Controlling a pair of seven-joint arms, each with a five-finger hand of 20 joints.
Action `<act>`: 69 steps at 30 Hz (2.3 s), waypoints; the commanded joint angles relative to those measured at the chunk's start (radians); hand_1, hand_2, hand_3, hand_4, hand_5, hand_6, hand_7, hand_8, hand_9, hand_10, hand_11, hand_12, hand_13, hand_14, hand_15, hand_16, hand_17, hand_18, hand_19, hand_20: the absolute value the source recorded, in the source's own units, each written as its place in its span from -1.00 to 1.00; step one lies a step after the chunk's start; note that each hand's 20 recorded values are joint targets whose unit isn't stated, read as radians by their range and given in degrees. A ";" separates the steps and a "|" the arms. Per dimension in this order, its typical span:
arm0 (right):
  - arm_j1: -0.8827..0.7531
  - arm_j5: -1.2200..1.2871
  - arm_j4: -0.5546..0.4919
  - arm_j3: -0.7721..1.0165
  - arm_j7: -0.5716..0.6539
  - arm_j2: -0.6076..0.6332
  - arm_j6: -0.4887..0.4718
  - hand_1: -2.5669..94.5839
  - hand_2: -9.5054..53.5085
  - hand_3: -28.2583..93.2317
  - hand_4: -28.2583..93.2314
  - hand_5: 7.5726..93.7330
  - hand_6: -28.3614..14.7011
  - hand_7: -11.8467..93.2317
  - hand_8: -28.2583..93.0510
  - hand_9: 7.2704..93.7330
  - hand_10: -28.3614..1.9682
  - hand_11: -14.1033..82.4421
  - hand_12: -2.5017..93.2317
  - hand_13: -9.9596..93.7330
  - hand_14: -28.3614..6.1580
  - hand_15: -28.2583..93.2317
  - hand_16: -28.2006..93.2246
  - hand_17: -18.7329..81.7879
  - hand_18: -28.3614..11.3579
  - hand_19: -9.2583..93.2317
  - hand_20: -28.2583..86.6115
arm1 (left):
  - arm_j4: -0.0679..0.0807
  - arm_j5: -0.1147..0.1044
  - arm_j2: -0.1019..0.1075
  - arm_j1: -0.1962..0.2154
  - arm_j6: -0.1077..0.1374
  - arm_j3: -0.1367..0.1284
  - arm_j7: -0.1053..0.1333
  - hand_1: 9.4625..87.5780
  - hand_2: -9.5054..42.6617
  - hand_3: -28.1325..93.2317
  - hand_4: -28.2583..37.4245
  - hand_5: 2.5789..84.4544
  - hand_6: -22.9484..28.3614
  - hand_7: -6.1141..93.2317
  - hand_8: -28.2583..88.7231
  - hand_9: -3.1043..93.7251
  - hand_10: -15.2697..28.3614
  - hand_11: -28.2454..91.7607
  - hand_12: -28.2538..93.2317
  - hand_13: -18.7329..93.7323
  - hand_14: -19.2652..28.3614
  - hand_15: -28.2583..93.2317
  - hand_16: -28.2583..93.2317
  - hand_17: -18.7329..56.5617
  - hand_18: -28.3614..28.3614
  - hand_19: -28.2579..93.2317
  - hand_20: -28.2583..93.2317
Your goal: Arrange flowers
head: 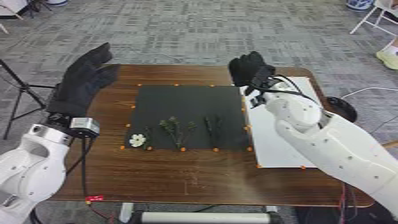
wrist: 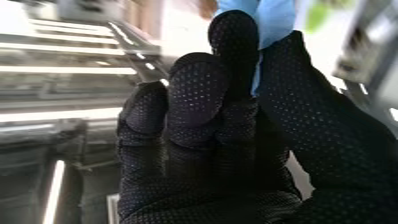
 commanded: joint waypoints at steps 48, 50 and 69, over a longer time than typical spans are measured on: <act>-0.029 -0.170 0.334 -0.210 0.039 -0.603 0.150 0.14 -1.00 0.76 -1.00 0.47 0.54 0.10 -0.58 0.86 0.68 -0.49 -0.05 0.54 0.48 0.49 0.22 -0.03 -0.43 0.70 0.40 | 0.167 -0.074 0.025 -0.778 -0.058 0.711 0.099 -0.53 -0.79 0.55 -0.91 -0.49 -0.04 -0.55 -0.65 -0.57 0.15 -0.31 -0.22 -0.38 0.35 -0.15 -0.43 -0.79 0.66 0.05 -0.33; -0.033 -0.169 0.326 -0.201 0.028 -0.598 0.132 0.13 -1.00 0.74 -1.00 0.43 0.54 0.08 -0.59 0.82 0.66 -0.52 -0.11 0.51 0.46 0.52 0.20 -0.05 -0.42 0.69 0.40 | 0.165 -0.068 0.022 -0.762 -0.062 0.690 0.094 -0.53 -0.79 0.54 -0.91 -0.49 -0.04 -0.55 -0.65 -0.57 0.15 -0.31 -0.22 -0.38 0.36 -0.15 -0.43 -0.79 0.66 0.05 -0.33; -0.007 -0.153 0.260 -0.270 0.145 -0.556 0.047 -0.15 -1.00 0.81 -1.00 0.21 0.50 -0.18 -0.80 0.41 0.42 -0.24 -0.56 0.31 0.30 0.70 -0.02 -0.15 -0.44 0.66 0.40 | 0.121 0.000 -0.006 -0.563 -0.102 0.464 0.053 -0.53 -0.79 0.55 -0.91 -0.49 -0.04 -0.55 -0.65 -0.57 0.14 -0.31 -0.22 -0.38 0.36 -0.15 -0.43 -0.79 0.67 0.05 -0.33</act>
